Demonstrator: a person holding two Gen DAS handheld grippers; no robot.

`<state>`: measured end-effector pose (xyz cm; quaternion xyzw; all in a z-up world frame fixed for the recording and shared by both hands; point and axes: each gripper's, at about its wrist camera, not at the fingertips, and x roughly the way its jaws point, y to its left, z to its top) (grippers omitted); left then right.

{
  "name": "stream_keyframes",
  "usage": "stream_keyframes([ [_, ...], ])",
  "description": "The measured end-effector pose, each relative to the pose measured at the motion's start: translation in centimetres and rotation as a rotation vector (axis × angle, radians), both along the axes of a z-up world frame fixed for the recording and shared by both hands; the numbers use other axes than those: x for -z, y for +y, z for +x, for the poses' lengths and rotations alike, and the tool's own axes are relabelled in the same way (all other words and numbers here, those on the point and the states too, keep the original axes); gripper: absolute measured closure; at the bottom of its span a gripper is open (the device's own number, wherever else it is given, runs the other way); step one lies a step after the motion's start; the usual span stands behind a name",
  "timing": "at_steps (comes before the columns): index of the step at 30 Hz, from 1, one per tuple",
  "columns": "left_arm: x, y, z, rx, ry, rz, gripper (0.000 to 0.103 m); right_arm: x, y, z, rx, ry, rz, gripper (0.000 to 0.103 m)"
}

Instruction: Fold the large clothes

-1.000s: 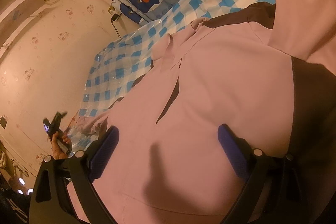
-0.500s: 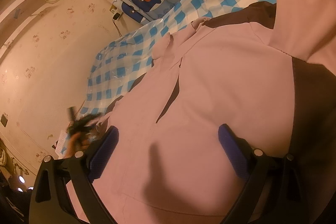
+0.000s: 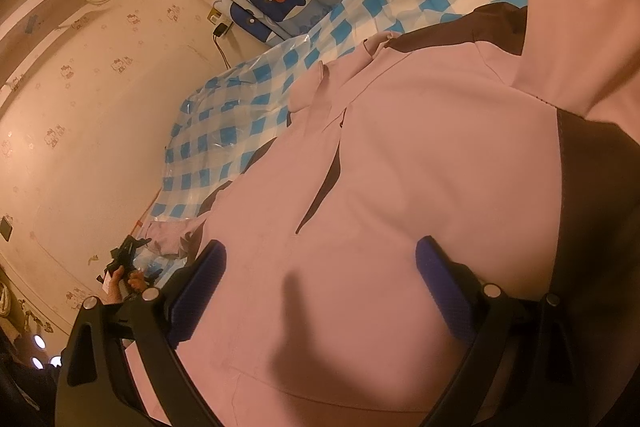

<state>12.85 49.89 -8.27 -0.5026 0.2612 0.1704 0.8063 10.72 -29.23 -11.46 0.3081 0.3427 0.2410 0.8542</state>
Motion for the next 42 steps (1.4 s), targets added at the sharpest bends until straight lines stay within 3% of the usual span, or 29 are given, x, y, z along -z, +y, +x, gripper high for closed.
stream_keyframes([
  [4, 0.6, -0.5, 1.7, 0.035, -0.006, 0.034, 0.008, -1.4, -0.7, -0.4, 0.022, 0.04, 0.007, 0.011],
  [6, 0.1, -0.8, 2.3, 0.044, -0.023, 0.079, 0.011, -5.1, -2.1, -2.4, 0.071, -0.04, -0.02, 0.011],
  [7, 0.0, -0.9, 2.3, 0.039, -0.022, 0.078, 0.02, -6.5, -3.1, -3.2, 0.101, -0.07, -0.02, 0.011],
  [10, -0.6, -1.9, 0.2, -0.001, -0.011, 0.026, 0.019, -12.1, -9.4, -6.9, 0.302, -0.133, -0.022, 0.007],
  [11, -0.9, -2.6, -0.7, -0.013, -0.006, 0.018, 0.013, -13.4, -12.4, -7.8, 0.382, -0.123, -0.004, 0.007],
  [13, -1.9, -4.7, -2.3, -0.01, -0.025, 0.009, 0.012, -14.6, -17.0, -8.8, 0.498, -0.086, 0.021, 0.007],
  [14, -2.6, -5.8, -3.0, -0.007, -0.046, 0.016, 0.011, -15.0, -19.9, -9.1, 0.57, -0.051, 0.037, 0.007],
  [17, -5.2, -10.7, -4.0, 0.039, -0.118, 0.042, 0.008, -14.2, -24.9, -7.2, 0.64, 0.042, 0.136, 0.007],
  [20, -6.8, -15.1, -2.4, 0.109, -0.166, 0.013, 0.008, -13.5, -26.9, -4.2, 0.716, 0.122, 0.16, 0.007],
  [23, -7.1, -17.3, -0.7, 0.13, -0.154, 0.027, 0.008, -12.6, -28.2, -0.6, 0.844, 0.2, 0.131, 0.006],
  [27, -5.5, -15.8, 0.2, 0.094, -0.101, 0.048, 0.008, -11.6, -30.0, 2.8, 0.951, 0.291, 0.035, 0.005],
  [30, -4.0, -11.9, -0.8, -0.009, -0.052, 0.092, 0.008, -11.6, -30.2, 3.2, 0.988, 0.214, 0.077, 0.005],
  [32, -3.1, -9.3, -1.3, -0.061, -0.028, 0.097, 0.008, -12.1, -30.2, 3.1, 0.928, 0.136, 0.11, 0.016],
  [33, -2.7, -8.2, -1.4, -0.074, -0.016, 0.098, 0.008, -12.2, -30.0, 3.1, 0.91, 0.121, 0.132, 0.059],
  [34, -2.1, -6.6, -1.3, -0.087, 0.005, 0.093, 0.008, -12.3, -29.9, 3.2, 0.886, 0.108, 0.159, 0.09],
  [35, -1.6, -5.7, -1.2, -0.094, 0.017, 0.083, 0.008, -12.6, -29.7, 3.1, 0.863, 0.08, 0.18, 0.09],
  [38, 0.1, -2.9, -0.8, -0.104, 0.057, 0.024, 0.008, -14.4, -28.5, 2.3, 0.801, -0.003, 0.095, 0.091],
  [42, 0.4, -1.7, -1.1, -0.076, 0.03, 0.027, 0.008, -16.4, -27.4, 2.2, 0.731, -0.098, 0.067, 0.091],
])
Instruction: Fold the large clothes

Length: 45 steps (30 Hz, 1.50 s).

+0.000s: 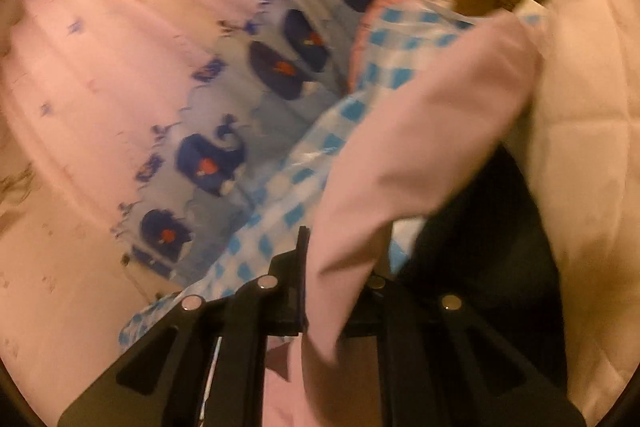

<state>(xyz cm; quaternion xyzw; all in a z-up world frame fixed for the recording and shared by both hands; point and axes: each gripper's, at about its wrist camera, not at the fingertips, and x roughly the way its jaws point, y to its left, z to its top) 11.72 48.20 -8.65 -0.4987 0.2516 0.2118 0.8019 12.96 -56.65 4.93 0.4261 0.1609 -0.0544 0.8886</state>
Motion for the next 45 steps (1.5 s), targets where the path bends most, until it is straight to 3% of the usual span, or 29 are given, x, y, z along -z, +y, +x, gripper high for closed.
stream_keyframes([
  [3, 0.2, 0.6, 0.1, 0.007, 0.008, 0.006, 0.008, -2.7, 3.7, 1.6, -0.086, -0.033, -0.108, 0.091],
  [7, 0.5, 1.0, -0.3, -0.01, 0.006, -0.011, 0.008, -6.9, 12.6, 4.2, -0.264, -0.081, -0.296, 0.091],
  [11, 0.3, 0.6, -0.4, 0.013, -0.01, -0.014, 0.008, -8.2, 25.2, 6.6, -0.485, -0.098, -0.478, 0.091],
  [15, 0.1, 0.1, -0.5, 0.041, -0.035, -0.032, 0.008, -4.1, 35.8, 8.3, -0.666, -0.05, -0.586, 0.09],
  [17, -0.2, -0.4, -0.4, 0.063, -0.046, -0.035, 0.008, 0.3, 40.8, 8.7, -0.777, 0.012, -0.607, 0.087],
  [18, -0.5, -0.7, -0.3, 0.072, -0.054, -0.037, 0.008, 2.2, 42.3, 8.8, -0.82, 0.044, -0.613, 0.081],
  [19, -0.8, -0.9, -0.3, 0.082, -0.06, -0.037, 0.008, 4.7, 44.1, 8.8, -0.882, 0.093, -0.61, 0.058],
  [20, -1.1, -1.2, -0.1, 0.095, -0.065, -0.034, 0.008, 8.0, 46.2, 8.9, -0.989, 0.181, -0.592, 0.043],
  [21, -1.8, -1.8, 0.1, 0.116, -0.072, -0.023, 0.008, 10.2, 47.3, 8.4, -1.051, 0.242, -0.594, 0.034],
  [22, -2.4, -2.3, 0.3, 0.133, -0.078, -0.013, 0.008, 12.6, 48.5, 7.7, -1.094, 0.303, -0.636, 0.034],
  [23, -3.1, -3.0, 0.6, 0.157, -0.088, -0.001, 0.008, 13.5, 48.9, 6.6, -1.114, 0.306, -0.663, 0.034],
  [25, -5.0, -5.2, 1.6, 0.225, -0.115, 0.036, 0.008, 12.9, 48.3, 5.4, -1.14, 0.268, -0.615, 0.034],
  [28, -7.7, -9.6, 3.2, 0.342, -0.165, 0.078, 0.008, 8.9, 44.8, 3.6, -1.102, 0.146, -0.507, 0.033],
  [30, -9.0, -13.3, 4.7, 0.435, -0.198, 0.092, 0.008, 6.2, 41.9, 2.8, -1.027, 0.068, -0.485, 0.023],
  [32, -10.0, -18.0, 6.7, 0.55, -0.221, 0.107, 0.008, 4.8, 37.5, 2.6, -0.9, 0.029, -0.43, 0.019],
  [35, -10.0, -25.7, 10.1, 0.739, -0.224, 0.125, 0.008, 7.3, 30.6, 4.5, -0.746, 0.102, -0.274, 0.018],
  [38, -7.4, -31.8, 12.9, 0.861, -0.148, 0.154, 0.008, 12.4, 25.1, 5.7, -0.647, 0.212, -0.128, 0.021],
  [40, -4.2, -34.8, 14.6, 0.9, -0.015, 0.235, 0.008, 15.5, 22.5, 5.7, -0.611, 0.246, -0.038, 0.041],
  [42, 0.3, -36.7, 16.0, 0.952, 0.165, 0.318, 0.008, 15.5, 22.6, 5.9, -0.612, 0.258, -0.049, 0.042],
  [45, 0.6, -37.9, 15.9, 0.976, 0.221, 0.402, 0.009, 14.3, 24.4, 6.1, -0.623, 0.309, -0.171, 0.041],
])
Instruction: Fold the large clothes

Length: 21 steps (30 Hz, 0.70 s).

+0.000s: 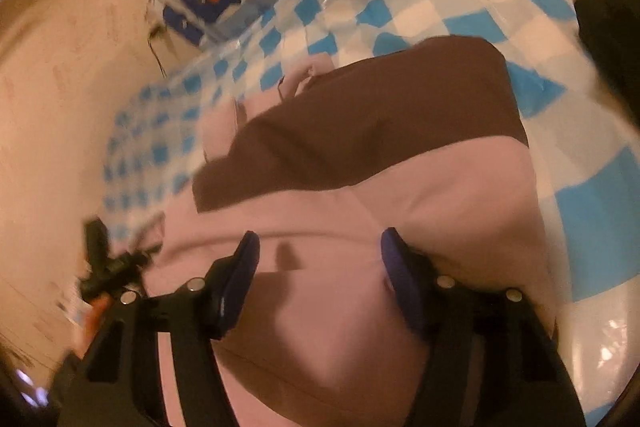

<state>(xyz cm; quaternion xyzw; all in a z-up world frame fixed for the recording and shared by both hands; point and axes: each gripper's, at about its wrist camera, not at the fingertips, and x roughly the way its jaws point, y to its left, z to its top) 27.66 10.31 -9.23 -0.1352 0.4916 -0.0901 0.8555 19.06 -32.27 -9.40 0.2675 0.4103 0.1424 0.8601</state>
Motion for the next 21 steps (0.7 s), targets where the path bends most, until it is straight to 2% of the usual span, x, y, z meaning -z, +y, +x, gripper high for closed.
stream_keyframes([
  [1, -0.5, -0.1, -0.1, -0.005, 0.003, 0.009, 0.009, -0.3, 0.0, -0.4, 0.007, -0.001, -0.014, 0.041],
  [3, -2.7, 0.0, -0.8, -0.018, -0.05, 0.024, 0.009, -2.5, 0.4, -1.2, 0.014, -0.068, -0.026, 0.041],
  [5, -5.9, -0.8, -1.8, 0.012, -0.192, 0.035, 0.009, -5.3, 1.7, -0.8, 0.015, -0.166, -0.113, 0.035],
  [6, -6.9, -1.3, -2.0, 0.019, -0.243, 0.059, 0.009, -6.0, 2.1, -0.2, 0.025, -0.192, -0.164, 0.027],
  [7, -7.5, -2.1, -1.7, 0.034, -0.272, 0.076, 0.009, -6.5, 2.6, 0.5, 0.036, -0.194, -0.204, 0.026],
  [9, -6.6, -2.8, -0.3, 0.061, -0.223, 0.076, 0.009, -6.5, 3.7, 2.9, 0.058, -0.171, -0.276, 0.026],
  [11, -3.7, -3.5, 1.4, 0.051, -0.123, 0.125, 0.009, -3.7, 4.6, 5.7, 0.082, -0.077, -0.396, 0.026],
  [13, -1.3, -3.4, 2.2, 0.074, -0.081, 0.134, 0.008, 0.9, 4.3, 7.0, 0.062, 0.037, -0.392, 0.026],
  [14, -0.5, -3.4, 2.1, 0.083, -0.087, 0.134, 0.007, 2.0, 3.8, 6.7, 0.074, 0.027, -0.36, 0.026],
  [18, -0.1, -4.5, 1.8, 0.109, -0.079, 0.24, 0.008, 1.8, 4.2, 6.5, 0.064, 0.047, -0.415, 0.026],
  [19, -0.8, -4.5, 1.2, 0.113, -0.09, 0.264, 0.008, 1.0, 4.2, 6.2, 0.063, 0.059, -0.417, 0.026],
  [21, -2.7, -4.3, -0.3, 0.117, -0.148, 0.273, 0.008, -1.1, 4.1, 4.2, 0.082, 0.015, -0.368, 0.026],
])
